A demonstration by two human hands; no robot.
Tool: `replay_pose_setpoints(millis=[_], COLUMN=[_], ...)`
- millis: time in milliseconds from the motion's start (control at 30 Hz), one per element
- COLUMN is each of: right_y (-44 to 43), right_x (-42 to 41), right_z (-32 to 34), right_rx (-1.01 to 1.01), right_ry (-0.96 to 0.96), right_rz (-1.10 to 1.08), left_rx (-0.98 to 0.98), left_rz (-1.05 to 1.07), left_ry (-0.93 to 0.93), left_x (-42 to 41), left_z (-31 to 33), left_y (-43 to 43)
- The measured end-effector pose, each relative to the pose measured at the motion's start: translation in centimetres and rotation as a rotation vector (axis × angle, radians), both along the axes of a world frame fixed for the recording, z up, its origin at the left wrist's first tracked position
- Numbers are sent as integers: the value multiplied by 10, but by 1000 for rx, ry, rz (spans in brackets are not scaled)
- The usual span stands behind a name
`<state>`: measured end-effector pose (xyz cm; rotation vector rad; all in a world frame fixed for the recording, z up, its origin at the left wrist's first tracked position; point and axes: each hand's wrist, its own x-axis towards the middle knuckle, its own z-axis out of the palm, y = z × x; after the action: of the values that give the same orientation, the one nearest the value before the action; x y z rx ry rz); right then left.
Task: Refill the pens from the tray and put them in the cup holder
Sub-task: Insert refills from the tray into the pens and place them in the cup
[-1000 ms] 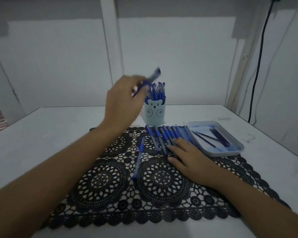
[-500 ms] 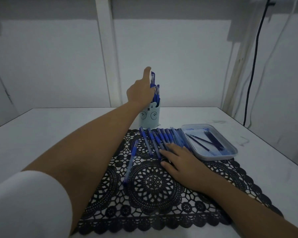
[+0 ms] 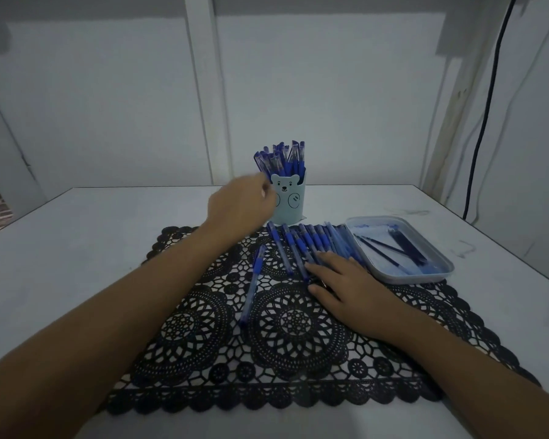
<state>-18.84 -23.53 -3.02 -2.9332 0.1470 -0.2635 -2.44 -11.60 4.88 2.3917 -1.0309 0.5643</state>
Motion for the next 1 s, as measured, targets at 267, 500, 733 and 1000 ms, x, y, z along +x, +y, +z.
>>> replay_pose_setpoints(millis=[267, 500, 733, 1000], right_y=[2, 2, 33, 35], right_x=[-1, 1, -1, -6], right_z=[1, 0, 5, 7], right_rx=[-4, -110, -322, -412], right_ry=[0, -171, -487, -381], right_rz=[6, 3, 130, 216], left_rx=[542, 484, 230, 173], left_rz=[81, 17, -247, -429], left_ry=[141, -36, -327, -455], left_x=[-36, -47, -74, -72], left_z=[-45, -47, -74, -73], left_y=[38, 60, 68, 67])
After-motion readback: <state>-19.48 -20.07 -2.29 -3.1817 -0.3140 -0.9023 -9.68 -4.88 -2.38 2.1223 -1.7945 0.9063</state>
